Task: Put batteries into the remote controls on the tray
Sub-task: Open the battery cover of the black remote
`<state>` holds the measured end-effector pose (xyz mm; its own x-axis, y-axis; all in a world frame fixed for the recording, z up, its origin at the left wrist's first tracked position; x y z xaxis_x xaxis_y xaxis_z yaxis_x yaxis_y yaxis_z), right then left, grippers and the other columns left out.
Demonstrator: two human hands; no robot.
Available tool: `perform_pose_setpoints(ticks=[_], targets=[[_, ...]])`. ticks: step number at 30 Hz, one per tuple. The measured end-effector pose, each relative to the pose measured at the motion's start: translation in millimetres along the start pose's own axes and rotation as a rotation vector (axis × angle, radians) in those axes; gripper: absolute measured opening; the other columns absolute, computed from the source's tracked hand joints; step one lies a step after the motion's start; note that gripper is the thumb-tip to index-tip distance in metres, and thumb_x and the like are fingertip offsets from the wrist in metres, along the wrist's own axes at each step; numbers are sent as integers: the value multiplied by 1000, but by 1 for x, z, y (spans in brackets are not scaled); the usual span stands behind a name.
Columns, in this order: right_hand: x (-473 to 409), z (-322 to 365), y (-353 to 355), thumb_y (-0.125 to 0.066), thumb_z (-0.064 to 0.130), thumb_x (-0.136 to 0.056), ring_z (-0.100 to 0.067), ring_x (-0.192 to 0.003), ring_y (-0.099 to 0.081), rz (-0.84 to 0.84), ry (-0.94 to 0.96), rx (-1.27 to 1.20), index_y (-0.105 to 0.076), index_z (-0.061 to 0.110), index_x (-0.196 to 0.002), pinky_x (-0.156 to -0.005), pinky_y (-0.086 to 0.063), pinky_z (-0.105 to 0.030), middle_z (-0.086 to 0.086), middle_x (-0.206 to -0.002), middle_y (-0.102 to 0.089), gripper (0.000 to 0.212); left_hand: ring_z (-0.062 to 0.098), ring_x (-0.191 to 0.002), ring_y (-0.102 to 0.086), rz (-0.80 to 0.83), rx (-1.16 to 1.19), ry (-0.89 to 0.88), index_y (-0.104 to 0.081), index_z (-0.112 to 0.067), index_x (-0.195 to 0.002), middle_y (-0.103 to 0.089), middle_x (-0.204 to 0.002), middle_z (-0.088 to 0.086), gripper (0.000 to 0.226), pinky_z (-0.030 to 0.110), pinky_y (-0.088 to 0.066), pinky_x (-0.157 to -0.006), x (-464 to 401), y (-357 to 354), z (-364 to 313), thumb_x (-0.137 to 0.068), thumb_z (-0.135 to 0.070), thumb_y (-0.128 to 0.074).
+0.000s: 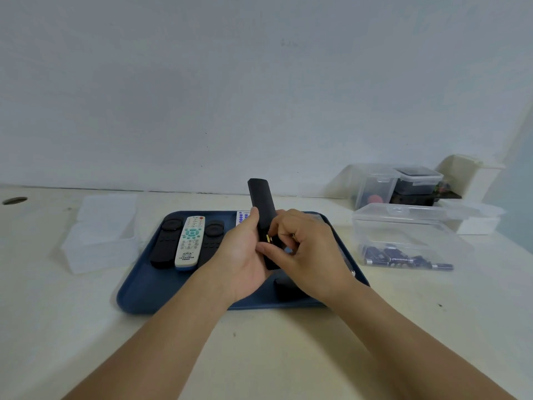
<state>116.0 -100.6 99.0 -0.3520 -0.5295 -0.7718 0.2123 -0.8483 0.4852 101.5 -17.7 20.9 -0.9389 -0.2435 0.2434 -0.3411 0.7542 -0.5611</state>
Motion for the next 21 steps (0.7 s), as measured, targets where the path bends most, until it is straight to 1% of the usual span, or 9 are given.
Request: perform_pose_setpoints(ticks=[7, 9, 11, 12, 14, 15, 17, 19, 21], targets=[[0, -8, -2, -73, 3, -85, -20, -63, -47, -80, -4, 27, -31, 19, -66, -58, -40, -30, -6, -68, -53, 49, 28, -126, -61, 90, -25, 59, -56, -24, -140, -62, -140, 8, 63, 59, -43, -107, -4, -2, 9, -103, -62, -23], [0, -11, -3, -73, 3, -86, -21, -62, -48, -102, 4, 16, -31, 19, -66, -62, -43, -24, -7, -66, -53, 49, 25, -118, -65, 89, 16, 66, -60, -23, -133, -63, -135, 3, 60, 54, -48, -102, -3, -4, 8, -104, -60, -24], [0, -11, -3, -72, 0, -86, -24, -60, -47, -121, 25, 1, -31, 19, -66, -76, -43, -13, -10, -63, -52, 50, 23, -111, -66, 85, 49, 69, -63, -24, -123, -64, -125, 2, 54, 50, -47, -103, -3, -4, 6, -104, -59, -26], [-1, -10, -4, -72, -2, -85, -25, -59, -46, -125, 37, -4, -31, 19, -66, -83, -40, -9, -12, -62, -51, 50, 24, -113, -66, 83, 53, 69, -62, -24, -121, -64, -123, 2, 53, 50, -45, -105, -3, -4, 5, -104, -58, -26], [-1, -9, -5, -71, -4, -85, -25, -59, -46, -127, 46, -9, -32, 19, -65, -81, -37, -6, -13, -61, -50, 49, 25, -124, -62, 84, 37, 69, -60, -25, -129, -64, -127, 4, 54, 52, -41, -110, -5, -3, 5, -104, -59, -26], [-1, -8, -6, -71, -3, -85, -25, -59, -46, -128, 46, -16, -32, 19, -65, -76, -39, -9, -12, -61, -50, 49, 25, -128, -60, 85, 29, 68, -58, -23, -134, -64, -133, 6, 57, 52, -40, -111, -7, -1, 6, -105, -59, -25], [-2, -8, -7, -69, -1, -87, -24, -61, -45, -128, 40, -23, -32, 19, -65, -70, -49, -29, -9, -62, -48, 48, 27, -128, -60, 92, 11, 66, -55, -20, -142, -59, -143, 8, 61, 54, -41, -111, -9, 1, 7, -105, -58, -25], [-4, -11, -9, -67, 0, -88, -22, -62, -45, -116, 17, -14, -31, 20, -66, -68, -49, -45, -6, -64, -47, 48, 27, -124, -63, 107, -16, 60, -55, -17, -141, -62, -139, 12, 64, 55, -43, -108, -11, 1, 8, -105, -59, -24], [-5, -13, -12, -66, 0, -89, -20, -62, -43, -88, 7, -7, -31, 21, -67, -60, -44, -38, -3, -65, -45, 47, 27, -114, -68, 106, -49, 44, -59, -12, -134, -70, -122, 14, 65, 54, -48, -103, -12, 0, 8, -105, -58, -22]])
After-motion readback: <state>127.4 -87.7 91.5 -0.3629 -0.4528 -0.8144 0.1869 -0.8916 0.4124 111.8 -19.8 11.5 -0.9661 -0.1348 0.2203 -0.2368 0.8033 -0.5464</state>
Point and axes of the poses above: each hand's wrist, its own x-axis away from the middle knuckle, its own y-axis out of the back of the hand, z = x × y, the point moved 10 cm from there along -x, towards the middle knuckle
